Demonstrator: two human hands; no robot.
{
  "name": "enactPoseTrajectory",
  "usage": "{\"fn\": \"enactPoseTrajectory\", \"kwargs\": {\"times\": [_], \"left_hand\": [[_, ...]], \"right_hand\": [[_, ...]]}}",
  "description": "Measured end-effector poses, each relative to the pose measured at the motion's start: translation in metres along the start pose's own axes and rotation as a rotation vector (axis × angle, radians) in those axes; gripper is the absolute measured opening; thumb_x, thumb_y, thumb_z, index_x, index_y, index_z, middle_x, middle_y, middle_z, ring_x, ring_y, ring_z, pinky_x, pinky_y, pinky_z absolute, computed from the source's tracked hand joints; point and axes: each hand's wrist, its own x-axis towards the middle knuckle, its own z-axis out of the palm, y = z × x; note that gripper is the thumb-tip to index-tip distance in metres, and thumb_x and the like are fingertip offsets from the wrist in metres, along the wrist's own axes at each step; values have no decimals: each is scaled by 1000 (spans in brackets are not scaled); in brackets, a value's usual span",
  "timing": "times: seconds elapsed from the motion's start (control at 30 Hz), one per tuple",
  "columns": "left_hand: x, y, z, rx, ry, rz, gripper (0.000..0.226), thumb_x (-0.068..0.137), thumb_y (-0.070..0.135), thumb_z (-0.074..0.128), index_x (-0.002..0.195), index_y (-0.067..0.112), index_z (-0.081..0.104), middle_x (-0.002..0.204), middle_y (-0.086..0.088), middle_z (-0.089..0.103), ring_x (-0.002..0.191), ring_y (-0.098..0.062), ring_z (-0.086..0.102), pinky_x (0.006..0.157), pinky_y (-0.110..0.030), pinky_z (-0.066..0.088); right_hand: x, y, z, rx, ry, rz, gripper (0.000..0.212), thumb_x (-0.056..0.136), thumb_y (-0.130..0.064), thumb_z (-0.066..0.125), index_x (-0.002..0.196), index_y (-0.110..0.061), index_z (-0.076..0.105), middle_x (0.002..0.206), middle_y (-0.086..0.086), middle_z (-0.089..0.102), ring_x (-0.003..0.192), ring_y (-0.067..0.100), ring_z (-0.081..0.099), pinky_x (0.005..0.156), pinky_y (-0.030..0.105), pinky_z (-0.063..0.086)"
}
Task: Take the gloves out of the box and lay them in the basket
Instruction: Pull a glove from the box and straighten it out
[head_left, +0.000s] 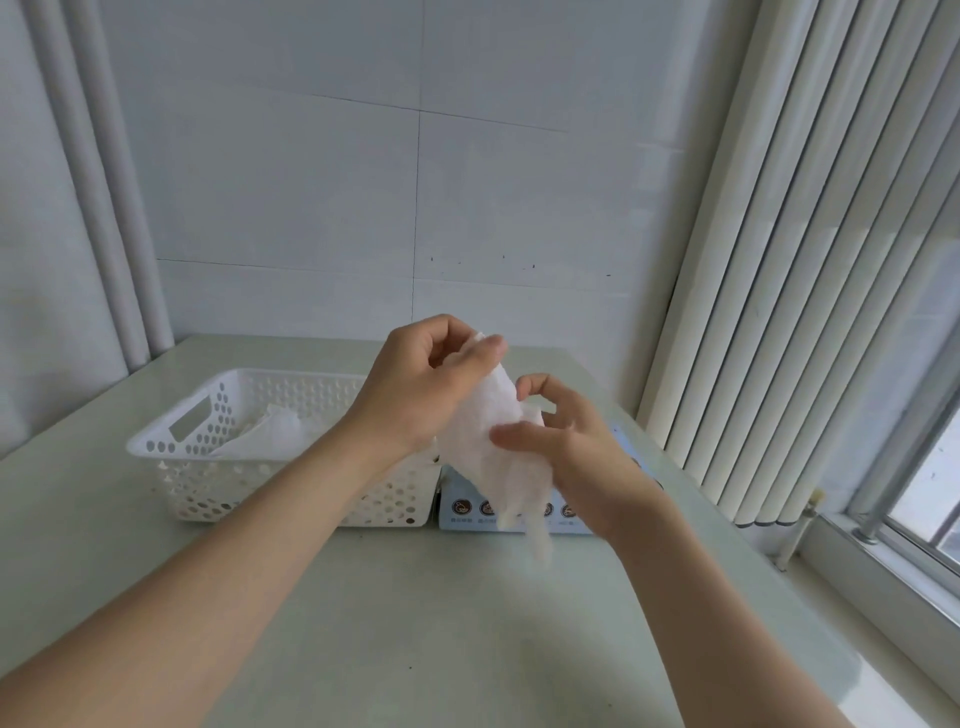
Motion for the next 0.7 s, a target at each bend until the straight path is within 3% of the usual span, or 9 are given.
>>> {"fn": "enactPoseTrajectory", "kwargs": {"times": [0.07,0.17,0.3,0.37,0.43,0.5,0.6,0.7], "left_hand": [[2,0,-4,-19,14,27,33,100,44,69,92,12,68,76,1,63,71,-14,58,69,-33,49],[4,-3,-7,-29,62,29,35,102,46,65,97,10,67,68,9,52,65,-11,48,64,-29,43],[6,-6,-10,9,80,-14,37,103,47,62,88,13,64,62,15,42,61,-8,39,64,-25,38],[7,-8,-11,17,97,-36,39,101,49,65,84,14,64,64,11,46,62,-9,42,66,-27,38],[8,-8,-13,19,109,-45,43,97,51,69,86,10,67,68,6,53,64,-10,47,66,-28,40],[9,-6,-16,27,104,-55,46,95,52,71,88,7,69,70,1,55,64,-12,50,64,-26,41],[13,0,-24,29,85,-94,42,96,53,69,81,14,67,66,9,51,63,-8,46,64,-21,40],[18,3,-34,-18,38,-135,37,98,53,67,79,21,67,74,9,53,73,-13,47,75,-30,39]], "right_hand": [[2,0,-1,3,27,-25,39,77,-4,68,115,-7,63,93,18,74,79,35,70,62,36,54],[4,-2,-4,-79,105,-32,38,67,-9,55,101,2,69,81,16,66,71,28,61,61,31,47],[2,-6,-8,-40,115,0,21,68,-10,49,80,7,52,72,11,46,62,25,44,56,27,34],[3,-5,-8,-33,146,34,31,70,-18,52,82,9,47,76,15,41,67,29,41,63,35,32],[3,-3,-9,-70,152,86,50,74,-34,62,94,11,54,80,17,50,72,33,49,70,42,37],[2,-3,-7,-130,113,47,56,81,-41,71,96,11,58,83,14,56,75,28,54,75,41,38],[1,-2,-6,-170,132,-60,44,97,-35,70,93,9,65,81,19,60,74,25,53,74,42,37],[2,-2,-5,-250,151,-118,27,105,-32,66,98,-9,79,90,23,75,77,24,65,72,38,49]]}}
